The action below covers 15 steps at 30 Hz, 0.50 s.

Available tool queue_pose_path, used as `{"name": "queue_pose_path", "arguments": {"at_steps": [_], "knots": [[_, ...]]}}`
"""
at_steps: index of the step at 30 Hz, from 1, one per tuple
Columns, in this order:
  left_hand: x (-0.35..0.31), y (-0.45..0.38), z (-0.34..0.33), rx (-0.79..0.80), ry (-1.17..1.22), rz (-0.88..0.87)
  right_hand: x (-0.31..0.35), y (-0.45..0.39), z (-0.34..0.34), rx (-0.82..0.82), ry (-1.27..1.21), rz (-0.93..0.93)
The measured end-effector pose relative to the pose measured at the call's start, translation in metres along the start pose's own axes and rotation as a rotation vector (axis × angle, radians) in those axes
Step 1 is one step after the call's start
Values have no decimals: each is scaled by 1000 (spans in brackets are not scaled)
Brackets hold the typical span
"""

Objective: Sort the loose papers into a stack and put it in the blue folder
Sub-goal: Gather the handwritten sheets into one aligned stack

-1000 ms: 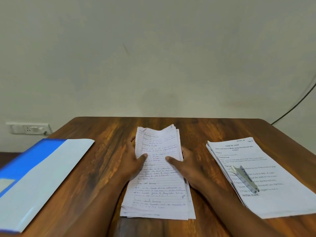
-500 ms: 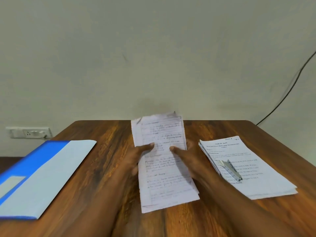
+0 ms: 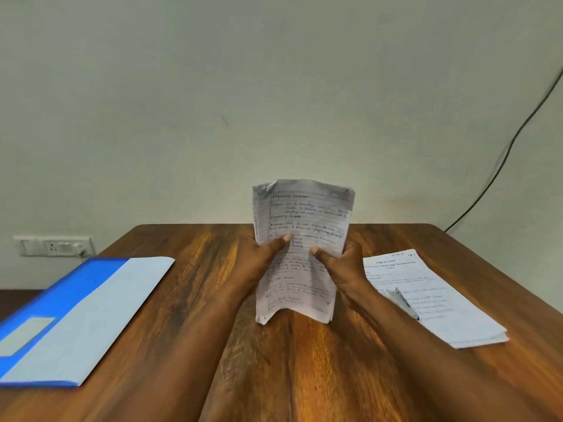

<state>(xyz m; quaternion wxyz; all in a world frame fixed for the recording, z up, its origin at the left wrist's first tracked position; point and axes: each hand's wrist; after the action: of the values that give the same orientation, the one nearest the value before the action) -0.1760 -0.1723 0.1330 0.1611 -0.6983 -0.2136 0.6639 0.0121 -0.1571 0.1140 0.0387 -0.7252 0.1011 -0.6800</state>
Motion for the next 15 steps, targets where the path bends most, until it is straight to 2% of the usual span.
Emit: {"name": "queue_pose_path", "arguments": {"at_steps": [3,9,13,15], "knots": [[10,6,4,5,-47,3,-11,1,0,10,71,-52],[14,7,7,-3,-65,-28,-5,-5,-4,8,53,-71],[36,20,12,30,-63,33,-21,2,-6,39,175,-68],[41,22,12,36,-54,42,-24,4,-6,52,151,-74]]}}
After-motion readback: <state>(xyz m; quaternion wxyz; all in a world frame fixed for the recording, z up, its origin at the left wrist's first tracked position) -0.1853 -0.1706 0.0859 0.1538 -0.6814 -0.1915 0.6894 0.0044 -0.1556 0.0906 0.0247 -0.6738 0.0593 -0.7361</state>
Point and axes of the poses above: each hand's wrist, its own y-axis away from the middle knuckle, its own z-axis out of the back of the hand, x = y × z, and after that the axes turned 8 degrees about -z, right-handed
